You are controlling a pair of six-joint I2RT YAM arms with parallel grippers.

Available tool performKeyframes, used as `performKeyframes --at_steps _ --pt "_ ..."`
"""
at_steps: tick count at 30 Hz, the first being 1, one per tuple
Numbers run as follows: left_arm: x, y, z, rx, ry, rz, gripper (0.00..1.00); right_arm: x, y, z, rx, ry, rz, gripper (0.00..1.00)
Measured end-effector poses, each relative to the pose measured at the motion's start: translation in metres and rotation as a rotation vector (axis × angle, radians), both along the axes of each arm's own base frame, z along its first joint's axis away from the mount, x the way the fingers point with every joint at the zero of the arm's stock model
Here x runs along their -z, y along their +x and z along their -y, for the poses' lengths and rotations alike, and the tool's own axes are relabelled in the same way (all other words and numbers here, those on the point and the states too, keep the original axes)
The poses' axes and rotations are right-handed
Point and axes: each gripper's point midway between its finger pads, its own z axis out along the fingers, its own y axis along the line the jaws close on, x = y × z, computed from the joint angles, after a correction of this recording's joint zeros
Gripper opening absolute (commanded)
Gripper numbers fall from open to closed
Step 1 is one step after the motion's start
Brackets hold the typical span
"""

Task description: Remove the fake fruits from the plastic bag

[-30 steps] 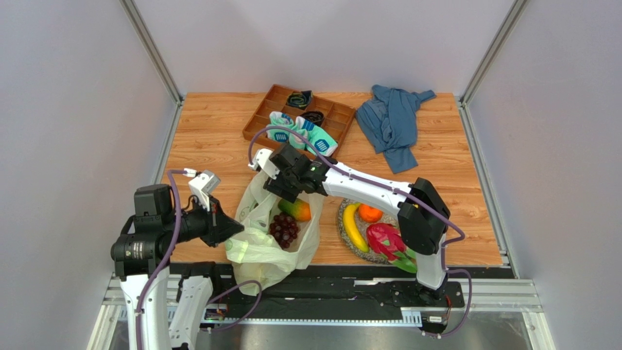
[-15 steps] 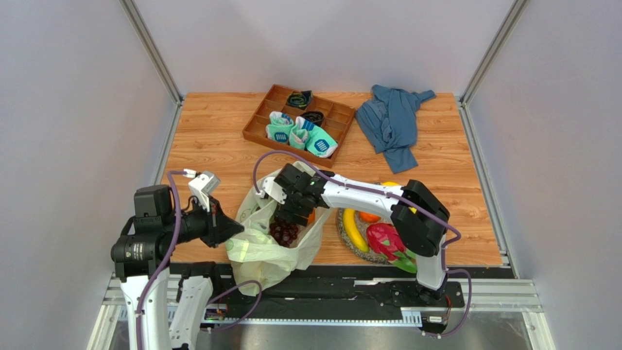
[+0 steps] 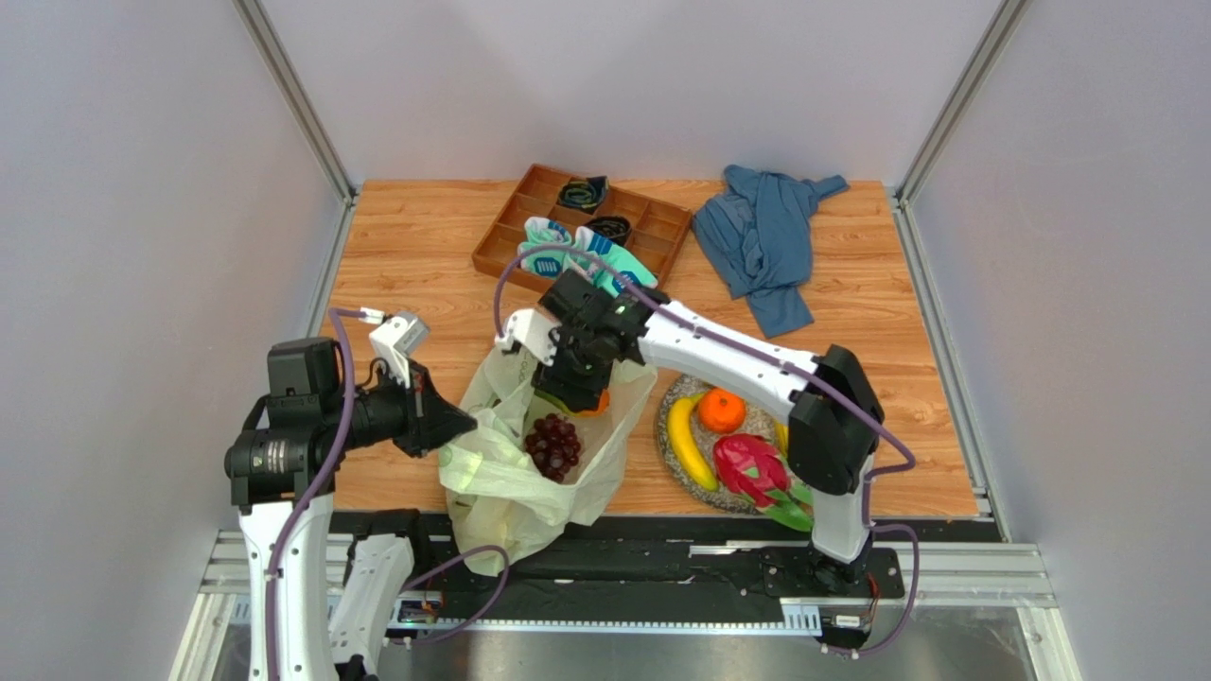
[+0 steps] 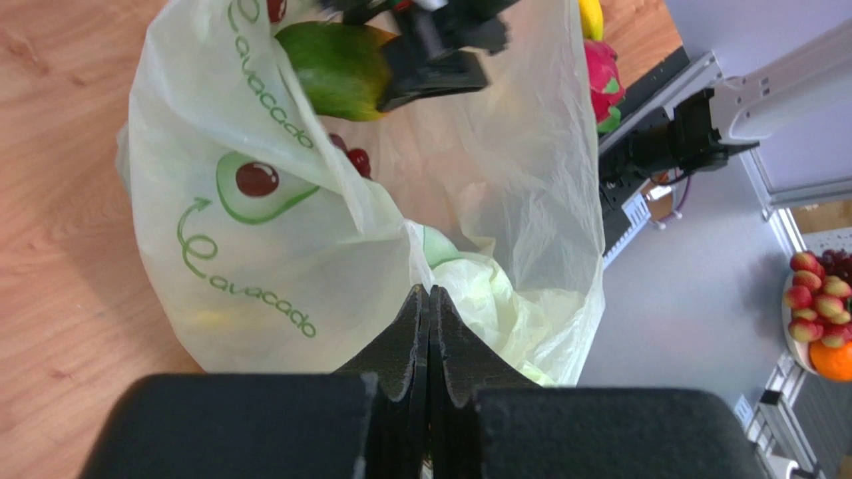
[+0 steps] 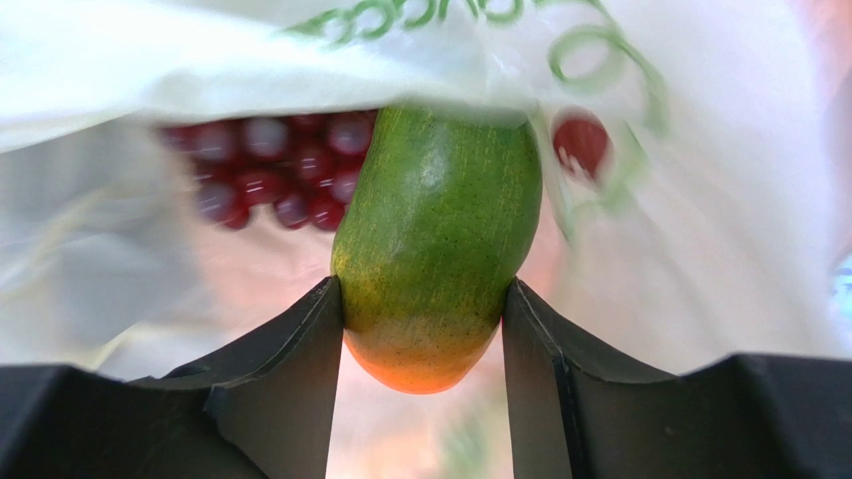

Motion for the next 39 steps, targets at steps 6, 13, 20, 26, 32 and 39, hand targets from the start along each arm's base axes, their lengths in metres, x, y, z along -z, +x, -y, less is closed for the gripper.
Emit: performKeyframes --at_steps 6,13,20,26,32,39 --pt "-0.02 0.038 -0.004 -0.018 -0.001 0.06 0.0 -0.092 -0.008 0.012 -0.058 0.212 -0.072 0.26" --pt "-0.061 0.094 -0.01 -0.057 -0.007 0.179 0.0 -0.151 -0.024 0.039 -0.054 0.35 -0.134 0.25" --pt "-0.109 0.143 -0.014 -0.081 -0.03 0.268 0.0 -0.195 0.028 0.125 0.232 0.443 -0.013 0.24" --pt "-0.117 0.149 -0.014 -0.086 -0.041 0.29 0.0 -0.134 0.03 0.217 0.475 0.259 -0.01 0.24" --pt "-0.107 0.14 -0.012 -0.09 -0.05 0.272 0.0 -0.037 -0.005 0.255 0.521 -0.025 -0.201 0.22" --pt "-0.108 0.131 -0.011 -0.09 -0.05 0.291 0.0 -0.015 -0.013 0.281 0.519 -0.139 -0.188 0.21"
